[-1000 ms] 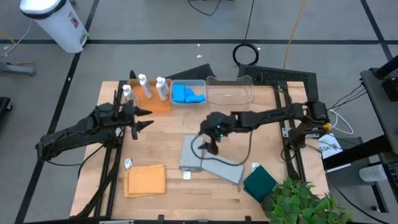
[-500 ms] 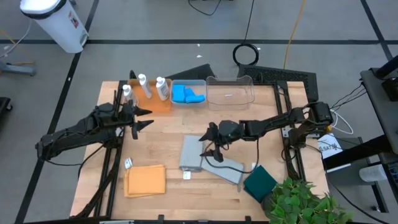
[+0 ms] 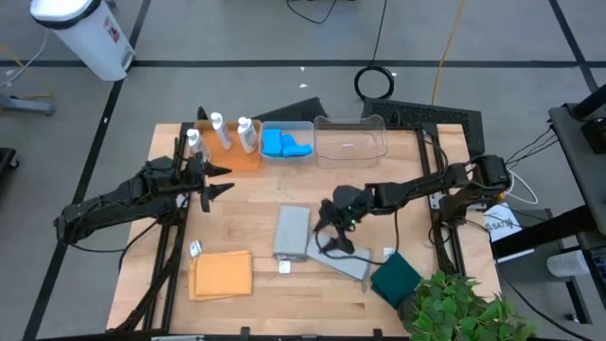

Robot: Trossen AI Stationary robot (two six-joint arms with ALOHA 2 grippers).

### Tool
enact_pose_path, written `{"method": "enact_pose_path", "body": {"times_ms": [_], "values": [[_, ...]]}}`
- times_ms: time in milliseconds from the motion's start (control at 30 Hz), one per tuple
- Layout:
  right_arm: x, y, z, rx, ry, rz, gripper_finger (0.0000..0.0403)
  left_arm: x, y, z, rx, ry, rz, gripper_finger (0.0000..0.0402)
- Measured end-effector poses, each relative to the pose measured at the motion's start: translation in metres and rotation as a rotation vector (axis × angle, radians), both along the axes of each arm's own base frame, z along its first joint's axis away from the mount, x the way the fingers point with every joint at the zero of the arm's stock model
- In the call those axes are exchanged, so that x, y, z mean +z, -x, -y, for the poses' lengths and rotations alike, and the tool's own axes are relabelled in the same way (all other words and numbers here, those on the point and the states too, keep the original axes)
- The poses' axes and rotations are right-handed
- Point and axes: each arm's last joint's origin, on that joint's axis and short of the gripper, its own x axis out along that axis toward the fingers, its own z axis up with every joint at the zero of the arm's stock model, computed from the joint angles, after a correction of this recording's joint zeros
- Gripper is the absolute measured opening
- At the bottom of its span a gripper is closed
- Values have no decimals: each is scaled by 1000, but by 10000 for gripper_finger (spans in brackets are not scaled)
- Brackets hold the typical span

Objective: Pick & Place Kitchen Items
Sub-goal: Put the gray towel into the right transparent bin

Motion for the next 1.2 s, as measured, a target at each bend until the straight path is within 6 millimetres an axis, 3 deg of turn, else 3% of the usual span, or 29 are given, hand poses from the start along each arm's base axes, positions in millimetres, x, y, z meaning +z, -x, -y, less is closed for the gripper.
{"method": "enact_pose_path", "body": {"times_ms": [133, 267, 400, 567, 800, 967, 1200], "values": [[3, 18, -11, 112, -66, -148, 325, 0, 0, 0, 0, 1, 1, 237], [6, 35, -23, 84, -27, -261, 325, 0, 0, 0, 2, 9, 3, 237], [8, 37, -34, -2, 72, -240, 325, 0, 0, 0, 4, 16, 8, 237], [1, 30, -30, -137, 196, -215, 324, 0, 0, 0, 6, 26, 8, 237], [-24, 22, -43, 132, 352, -161, 317, 0, 0, 0, 5, 18, 5, 237], [-46, 17, -54, 286, 487, -115, 275, 0, 0, 0, 21, 14, 3, 237], [-68, 14, -48, 221, 630, -204, 177, 0, 0, 0, 23, 23, 5, 237]]}}
